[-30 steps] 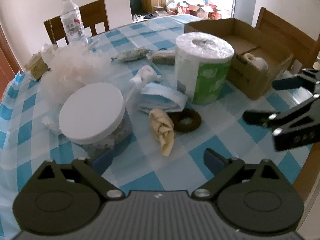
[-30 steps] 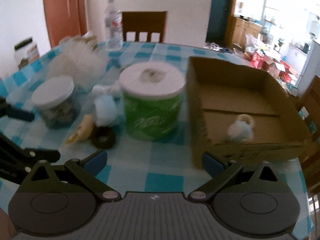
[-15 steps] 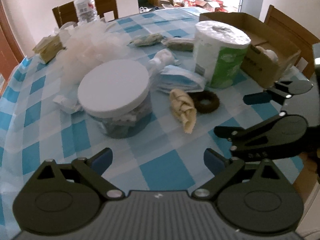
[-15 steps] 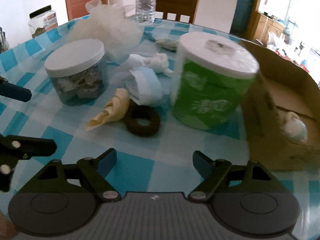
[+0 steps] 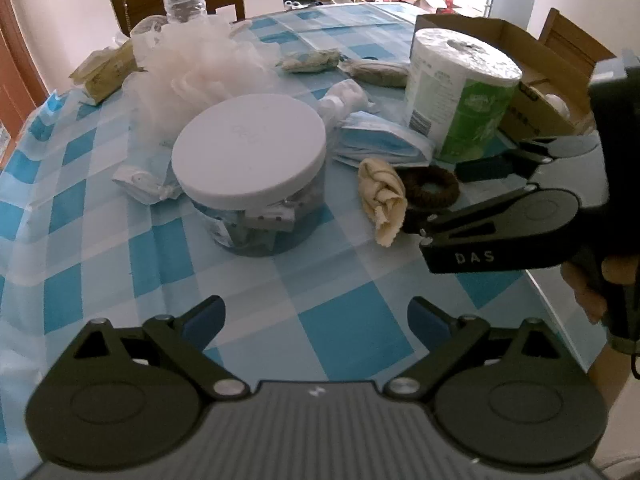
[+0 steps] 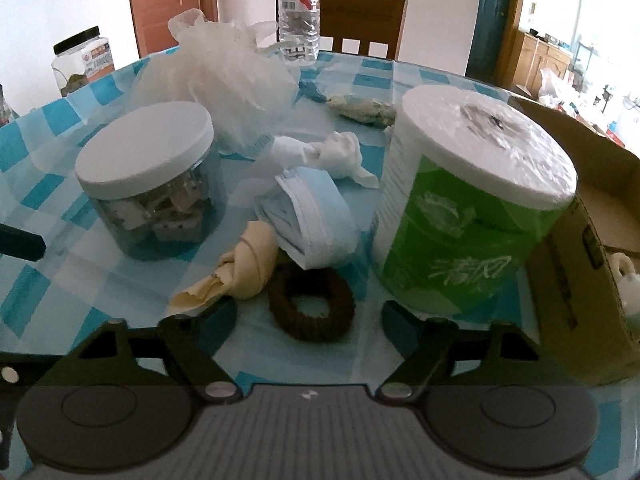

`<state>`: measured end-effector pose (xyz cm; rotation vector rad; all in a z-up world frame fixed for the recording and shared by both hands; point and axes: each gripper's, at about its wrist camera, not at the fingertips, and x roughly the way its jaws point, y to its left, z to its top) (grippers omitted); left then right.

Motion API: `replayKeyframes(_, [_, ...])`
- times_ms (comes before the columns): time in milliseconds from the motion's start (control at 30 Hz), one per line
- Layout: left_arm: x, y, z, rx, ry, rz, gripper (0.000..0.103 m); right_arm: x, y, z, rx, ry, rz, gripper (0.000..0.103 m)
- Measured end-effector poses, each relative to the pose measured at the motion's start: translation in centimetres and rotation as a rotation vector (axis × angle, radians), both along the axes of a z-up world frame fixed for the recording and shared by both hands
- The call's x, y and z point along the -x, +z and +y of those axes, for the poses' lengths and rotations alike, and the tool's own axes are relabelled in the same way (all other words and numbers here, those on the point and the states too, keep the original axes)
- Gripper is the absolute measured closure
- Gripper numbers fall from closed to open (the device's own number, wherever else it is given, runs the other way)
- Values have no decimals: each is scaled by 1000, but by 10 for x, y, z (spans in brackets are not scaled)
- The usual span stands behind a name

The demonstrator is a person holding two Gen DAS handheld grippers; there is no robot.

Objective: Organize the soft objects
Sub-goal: 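Close the right tool on the dark brown scrunchie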

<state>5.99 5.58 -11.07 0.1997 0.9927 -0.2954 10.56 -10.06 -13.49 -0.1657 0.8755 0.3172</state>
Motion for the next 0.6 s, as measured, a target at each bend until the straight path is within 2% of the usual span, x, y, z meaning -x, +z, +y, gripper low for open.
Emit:
replayKeyframes(133, [-2,0,0,1,-5,4,6,1,2,1,10,-5,-10,42])
replayKeyframes(200, [-3,-1,-1,3,-8,5,6,-1,4,-2,11,-24,-7,56])
replayKeyframes(300, [-4,-3,-3,9,-16,10,6,-2,5,-9,-10,-41,5,63])
replayKeyframes(600, [-5,-1,-25,17,-83,-3,6,20,5,-26,28,-62,3,64])
